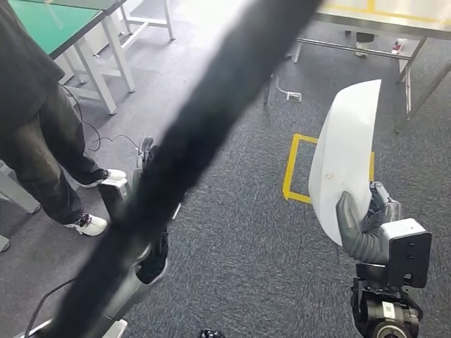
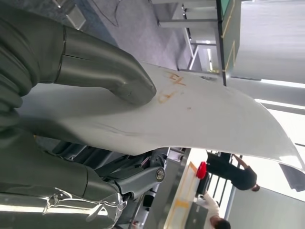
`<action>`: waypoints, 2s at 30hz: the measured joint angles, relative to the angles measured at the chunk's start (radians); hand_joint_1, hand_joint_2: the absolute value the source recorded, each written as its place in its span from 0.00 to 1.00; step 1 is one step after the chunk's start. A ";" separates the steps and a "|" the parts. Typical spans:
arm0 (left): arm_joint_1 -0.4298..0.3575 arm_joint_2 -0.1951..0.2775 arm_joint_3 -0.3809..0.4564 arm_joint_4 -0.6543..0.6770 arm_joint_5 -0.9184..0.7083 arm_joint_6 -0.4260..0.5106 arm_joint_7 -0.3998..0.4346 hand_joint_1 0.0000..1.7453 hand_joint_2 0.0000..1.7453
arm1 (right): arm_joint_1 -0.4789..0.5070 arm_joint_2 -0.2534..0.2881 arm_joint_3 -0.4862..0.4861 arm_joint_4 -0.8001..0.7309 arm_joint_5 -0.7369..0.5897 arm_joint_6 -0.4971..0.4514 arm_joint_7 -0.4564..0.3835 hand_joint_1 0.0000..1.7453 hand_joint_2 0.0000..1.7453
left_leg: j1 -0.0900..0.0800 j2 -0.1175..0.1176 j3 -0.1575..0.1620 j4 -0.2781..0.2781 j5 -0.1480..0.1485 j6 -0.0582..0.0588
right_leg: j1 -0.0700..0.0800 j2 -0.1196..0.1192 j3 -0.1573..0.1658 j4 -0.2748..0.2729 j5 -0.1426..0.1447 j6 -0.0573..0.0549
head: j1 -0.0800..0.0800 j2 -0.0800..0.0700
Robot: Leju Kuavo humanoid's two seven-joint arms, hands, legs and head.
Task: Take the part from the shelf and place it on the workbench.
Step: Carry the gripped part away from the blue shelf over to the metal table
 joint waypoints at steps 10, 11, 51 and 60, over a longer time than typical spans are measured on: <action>0.013 0.002 -0.002 -0.002 -0.002 0.013 0.004 0.00 1.00 | 0.006 -0.005 -0.012 0.000 0.010 -0.027 0.007 1.00 1.00 | -0.005 -0.003 0.134 -0.066 -0.004 0.061 | -0.001 -0.006 -0.220 0.341 -0.086 0.042 | 0.004 0.000; 0.014 0.002 -0.002 -0.002 -0.002 0.012 0.004 0.00 1.00 | 0.010 -0.008 -0.016 0.000 0.015 -0.034 0.013 1.00 1.00 | -0.005 -0.005 0.161 -0.069 -0.022 0.061 | -0.001 -0.006 -0.247 0.332 -0.138 0.043 | 0.005 0.000; -0.031 -0.025 -0.026 0.024 -0.001 -0.009 0.006 0.00 1.00 | 0.099 -0.063 -0.161 -0.087 0.057 -0.092 0.040 1.00 1.00 | 0.005 -0.022 0.142 -0.079 0.014 0.043 | -0.030 0.005 -0.158 0.025 0.126 0.065 | 0.016 0.000; -0.033 -0.025 -0.026 0.024 -0.008 -0.006 0.023 0.00 1.00 | 0.106 -0.063 -0.162 -0.092 0.076 -0.080 0.043 1.00 1.00 | 0.005 -0.019 0.148 -0.084 0.010 0.048 | -0.030 0.010 -0.157 0.025 0.122 0.055 | 0.014 0.000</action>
